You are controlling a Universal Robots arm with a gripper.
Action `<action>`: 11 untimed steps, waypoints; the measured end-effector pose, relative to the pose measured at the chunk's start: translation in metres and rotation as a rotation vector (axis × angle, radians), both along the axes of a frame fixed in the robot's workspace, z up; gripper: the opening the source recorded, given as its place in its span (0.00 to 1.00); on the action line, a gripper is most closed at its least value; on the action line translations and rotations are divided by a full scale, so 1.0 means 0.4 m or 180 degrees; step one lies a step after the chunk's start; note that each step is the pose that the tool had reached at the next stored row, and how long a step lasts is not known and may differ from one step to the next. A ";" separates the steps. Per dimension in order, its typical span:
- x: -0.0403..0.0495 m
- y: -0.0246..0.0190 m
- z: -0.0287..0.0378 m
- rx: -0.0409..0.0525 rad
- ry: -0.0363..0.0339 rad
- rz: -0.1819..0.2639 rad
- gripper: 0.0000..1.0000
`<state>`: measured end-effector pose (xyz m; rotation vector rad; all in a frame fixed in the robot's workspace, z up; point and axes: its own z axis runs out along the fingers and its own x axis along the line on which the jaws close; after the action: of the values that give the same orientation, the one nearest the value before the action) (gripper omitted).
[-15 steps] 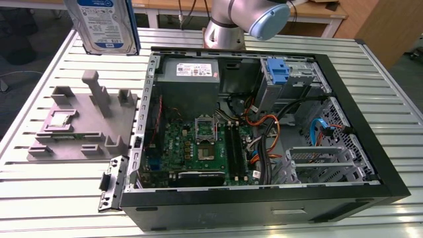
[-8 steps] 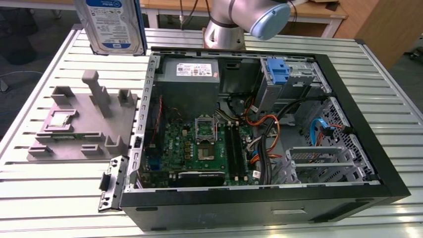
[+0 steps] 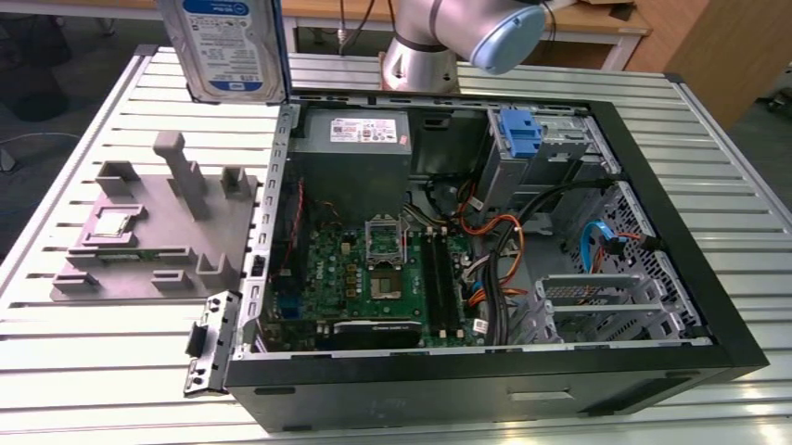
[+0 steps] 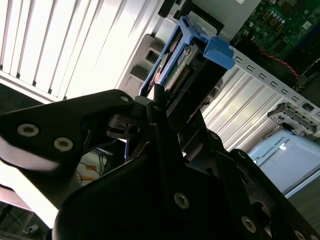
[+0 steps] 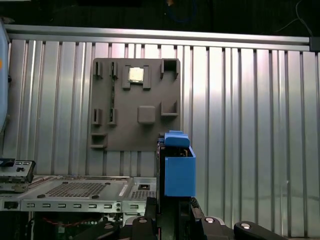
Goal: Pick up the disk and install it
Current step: 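Pick up the disk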
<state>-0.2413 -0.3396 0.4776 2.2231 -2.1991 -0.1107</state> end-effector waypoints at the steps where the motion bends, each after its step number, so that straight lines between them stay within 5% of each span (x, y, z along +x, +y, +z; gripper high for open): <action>1: 0.006 0.000 0.000 0.0000 0.0001 0.0000 0.35; 11: 0.064 0.000 0.000 0.0000 0.0009 0.0000 0.35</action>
<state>-0.2158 -0.3395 0.4776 2.2214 -2.1977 -0.1139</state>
